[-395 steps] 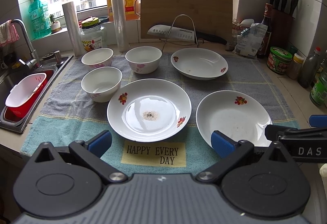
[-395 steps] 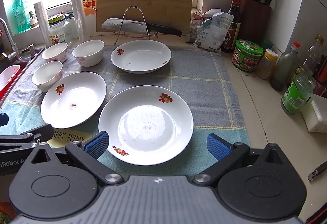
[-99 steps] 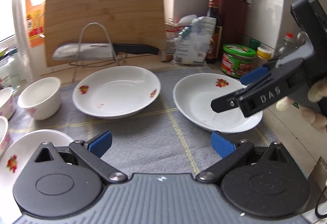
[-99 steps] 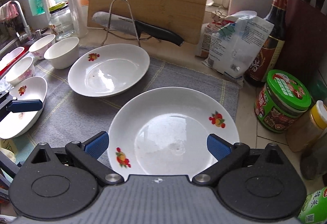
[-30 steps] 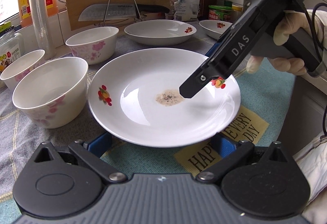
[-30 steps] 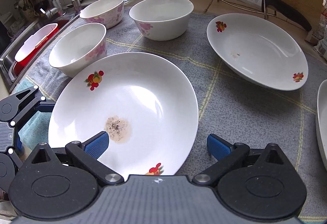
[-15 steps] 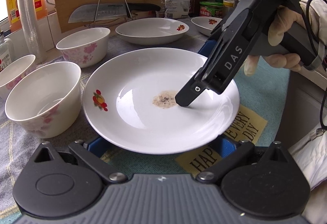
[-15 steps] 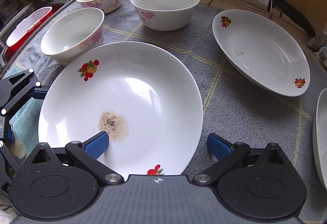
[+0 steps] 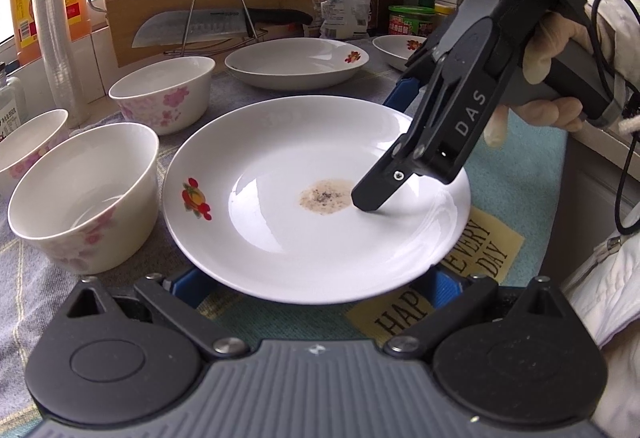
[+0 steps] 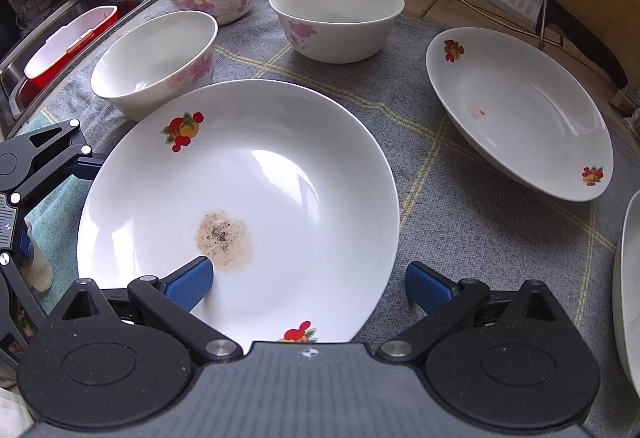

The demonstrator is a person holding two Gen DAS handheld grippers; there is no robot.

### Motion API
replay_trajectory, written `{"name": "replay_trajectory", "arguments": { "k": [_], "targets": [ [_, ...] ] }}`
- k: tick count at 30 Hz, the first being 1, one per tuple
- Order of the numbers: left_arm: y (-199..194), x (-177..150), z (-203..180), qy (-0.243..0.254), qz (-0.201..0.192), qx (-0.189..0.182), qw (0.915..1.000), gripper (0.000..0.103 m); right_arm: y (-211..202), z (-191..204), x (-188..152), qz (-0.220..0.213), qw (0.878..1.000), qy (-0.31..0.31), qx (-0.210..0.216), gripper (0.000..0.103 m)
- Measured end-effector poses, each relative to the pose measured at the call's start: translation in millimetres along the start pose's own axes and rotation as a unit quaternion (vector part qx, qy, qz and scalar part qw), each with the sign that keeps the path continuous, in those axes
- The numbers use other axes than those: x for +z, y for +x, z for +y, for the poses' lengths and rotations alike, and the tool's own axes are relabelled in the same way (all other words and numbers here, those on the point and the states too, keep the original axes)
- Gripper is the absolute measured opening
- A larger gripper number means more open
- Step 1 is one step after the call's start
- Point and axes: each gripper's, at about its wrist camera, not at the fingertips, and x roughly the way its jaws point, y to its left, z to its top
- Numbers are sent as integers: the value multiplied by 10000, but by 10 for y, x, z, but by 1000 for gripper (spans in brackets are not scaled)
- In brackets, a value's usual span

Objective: Organize plates and bowls

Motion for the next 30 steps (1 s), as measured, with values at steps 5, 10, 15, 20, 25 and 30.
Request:
{"name": "replay_trajectory", "arguments": {
  "k": [5, 10, 15, 20, 25, 30],
  "targets": [
    [-9, -11, -3, -12, -44, 14, 10000, 103, 26, -44, 122, 133, 9991, -178, 353, 103],
    [-12, -16, -2, -8, -57, 11, 10000, 103, 92, -97, 287, 198, 9976, -216, 627, 103],
    [-13, -22, -3, -9, -63, 10, 10000, 103, 141, -124, 409, 233, 9954, -266, 888, 103],
    [-14, -20, -1, -5, -67, 5, 10000, 103, 141, -192, 434, 156, 9945, 18, 1034, 103],
    [-15, -17, 0, 1, -65, -4, 10000, 103, 153, -231, 470, 190, 9937, 300, 1067, 103],
    [-13, -18, -1, -2, -63, -2, 10000, 103, 183, -236, 538, 375, 9925, 499, 1047, 103]
  ]
}}
